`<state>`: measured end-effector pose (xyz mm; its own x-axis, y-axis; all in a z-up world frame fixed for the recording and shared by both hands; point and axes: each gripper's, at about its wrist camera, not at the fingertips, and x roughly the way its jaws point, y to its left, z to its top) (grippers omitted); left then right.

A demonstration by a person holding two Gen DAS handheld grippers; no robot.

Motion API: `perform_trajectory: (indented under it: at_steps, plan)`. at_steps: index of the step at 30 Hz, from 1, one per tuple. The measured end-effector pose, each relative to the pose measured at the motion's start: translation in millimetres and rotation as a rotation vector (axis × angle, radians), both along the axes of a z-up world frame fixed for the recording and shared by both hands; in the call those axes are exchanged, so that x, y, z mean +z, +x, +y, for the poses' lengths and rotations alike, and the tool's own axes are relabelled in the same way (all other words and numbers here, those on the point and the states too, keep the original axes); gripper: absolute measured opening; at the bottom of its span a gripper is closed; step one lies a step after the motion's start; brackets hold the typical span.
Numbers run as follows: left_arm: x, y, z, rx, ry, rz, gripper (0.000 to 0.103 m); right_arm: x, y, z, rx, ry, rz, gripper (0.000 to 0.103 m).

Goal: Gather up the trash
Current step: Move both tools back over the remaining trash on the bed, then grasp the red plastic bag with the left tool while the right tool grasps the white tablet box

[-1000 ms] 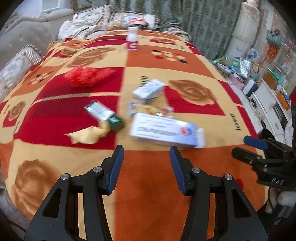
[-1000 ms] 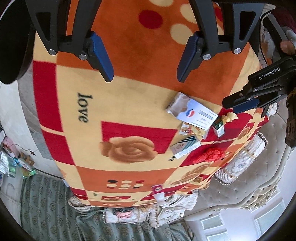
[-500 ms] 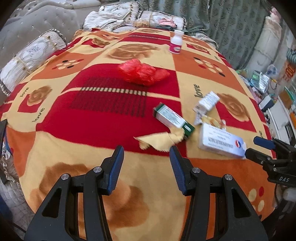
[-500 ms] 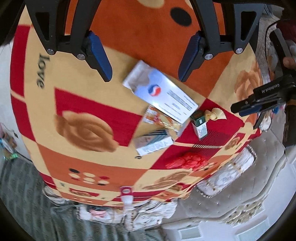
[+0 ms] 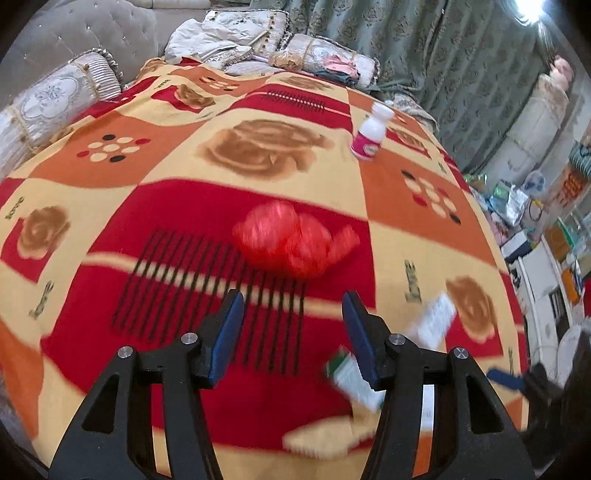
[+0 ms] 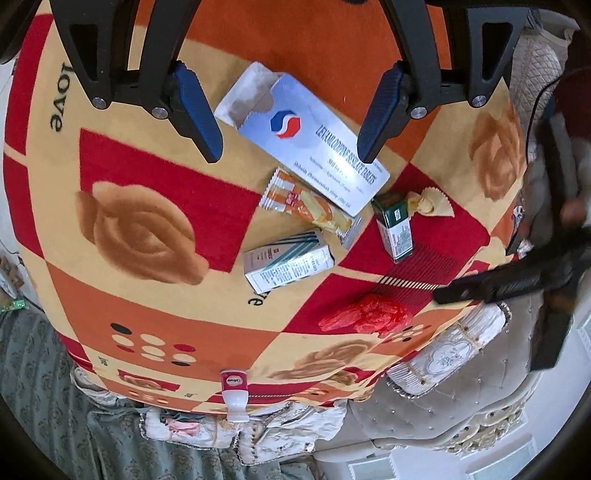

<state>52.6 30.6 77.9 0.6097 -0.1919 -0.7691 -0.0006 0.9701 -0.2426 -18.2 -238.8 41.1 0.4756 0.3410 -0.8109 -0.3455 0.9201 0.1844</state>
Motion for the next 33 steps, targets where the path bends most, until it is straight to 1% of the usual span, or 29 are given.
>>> perform_trajectory:
  at_steps: [2,5,7,9,11,13,16,17,18,19,22,26,31,33]
  plan:
    - [1.0,16.0,1.3,0.006,-0.001,-0.011,0.055,0.3,4.4,-0.5,-0.005,0.003,0.001,0.075]
    - [-1.0,41.5,-5.5,-0.026,0.041,-0.027,0.058,0.5,9.1,-1.8,-0.011,0.014,0.006,0.076]
    - [-9.4,58.4,-11.0,-0.059,0.073,0.005,0.061,-0.1,9.5,-2.8,-0.014,0.017,0.007,0.076]
    - [-24.2,75.8,-17.2,-0.067,0.114,0.062,0.061,-1.6,8.6,-3.6,-0.013,0.022,0.013,0.077]
    - [-35.8,83.3,-21.6,-0.083,0.124,0.096,0.061,-2.9,7.2,-3.6,-0.005,0.026,0.016,0.077]
    - [-42.2,82.5,-31.0,-0.112,0.163,0.098,0.061,-3.4,6.4,-2.8,0.012,0.025,0.009,0.078]
    - [-47.1,74.9,-46.3,-0.151,0.273,0.087,0.06,-5.5,7.7,-1.2,0.033,0.021,0.005,0.079]
    - [-49.2,70.4,-51.2,-0.175,0.299,0.09,0.059,-6.5,7.3,-0.6,0.039,0.017,0.003,0.079]
    - [-49.7,66.8,-52.7,-0.185,0.303,0.09,0.056,-8.4,8.0,1.9,0.059,0.01,0.003,0.079]
    - [-49.4,62.9,-53.1,-0.193,0.301,0.091,0.044,-10.0,8.5,3.7,0.071,0.003,0.003,0.079]
    - [-44.0,50.6,-46.1,-0.209,0.236,0.108,0.04,-16.0,9.3,11.8,0.113,-0.02,0.012,0.079]
    - [-32.2,32.5,-37.7,-0.204,0.196,0.1,0.039,-22.0,3.9,18.8,0.144,0.004,0.053,0.079]
    - [-13.9,1.4,-17.5,-0.153,0.135,0.077,0.039,-21.1,-18.1,28.2,0.22,0.091,0.11,0.079]
    - [-8.5,-12.3,-8.6,-0.135,0.115,0.076,0.039,-19.3,-24.7,33.5,0.226,0.06,0.09,0.079]
